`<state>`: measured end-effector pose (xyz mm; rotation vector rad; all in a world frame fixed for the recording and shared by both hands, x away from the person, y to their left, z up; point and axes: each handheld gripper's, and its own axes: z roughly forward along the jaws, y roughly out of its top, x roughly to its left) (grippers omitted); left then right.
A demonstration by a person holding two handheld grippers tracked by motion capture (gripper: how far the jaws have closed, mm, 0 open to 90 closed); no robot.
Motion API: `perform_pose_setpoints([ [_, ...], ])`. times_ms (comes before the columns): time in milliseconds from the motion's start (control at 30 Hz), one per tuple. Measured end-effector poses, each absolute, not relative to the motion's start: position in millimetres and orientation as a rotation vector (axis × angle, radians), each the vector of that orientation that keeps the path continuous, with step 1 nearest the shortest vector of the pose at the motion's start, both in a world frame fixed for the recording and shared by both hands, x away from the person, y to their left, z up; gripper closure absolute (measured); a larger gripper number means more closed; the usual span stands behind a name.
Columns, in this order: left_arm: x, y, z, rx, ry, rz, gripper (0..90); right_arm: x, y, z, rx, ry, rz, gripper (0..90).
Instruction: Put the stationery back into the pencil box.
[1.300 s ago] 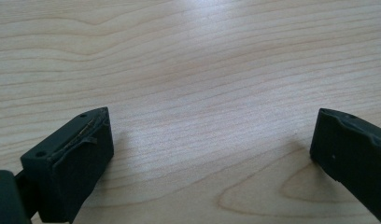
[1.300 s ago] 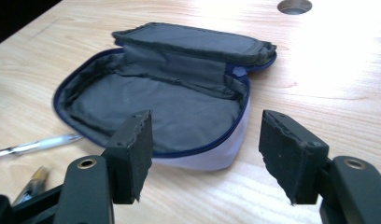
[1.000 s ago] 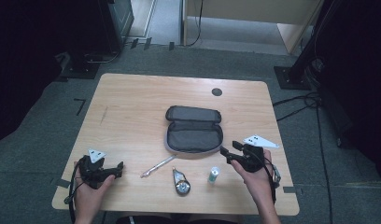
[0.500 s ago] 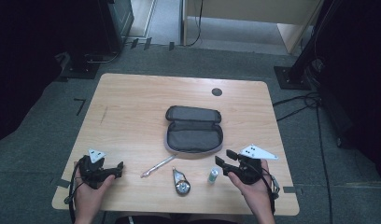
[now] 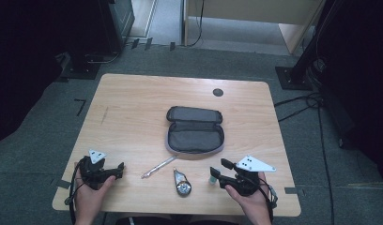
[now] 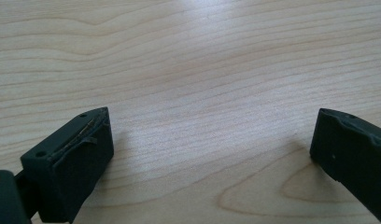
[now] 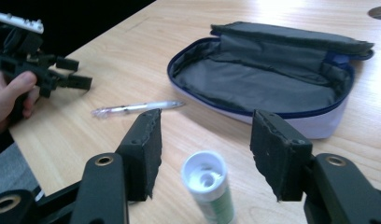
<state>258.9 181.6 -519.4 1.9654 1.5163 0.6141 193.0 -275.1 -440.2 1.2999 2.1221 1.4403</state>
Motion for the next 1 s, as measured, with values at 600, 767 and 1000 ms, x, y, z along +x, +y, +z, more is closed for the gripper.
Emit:
perform_pose_setpoints([
  [600, 258.9, 181.6, -519.4, 1.965, 1.516, 0.614, 0.0, 186.5, -263.9, -462.9, 1.275, 2.172, 1.334, 44.8],
  [767, 258.9, 181.6, -519.4, 1.965, 1.516, 0.614, 0.0, 184.3, -258.3, -468.0, 1.209, 2.16, 1.231, 50.3],
  [1000, 258.9, 181.6, -519.4, 1.965, 1.516, 0.614, 0.0, 184.2, -260.2, -468.5, 1.214, 2.159, 1.222, 66.2],
])
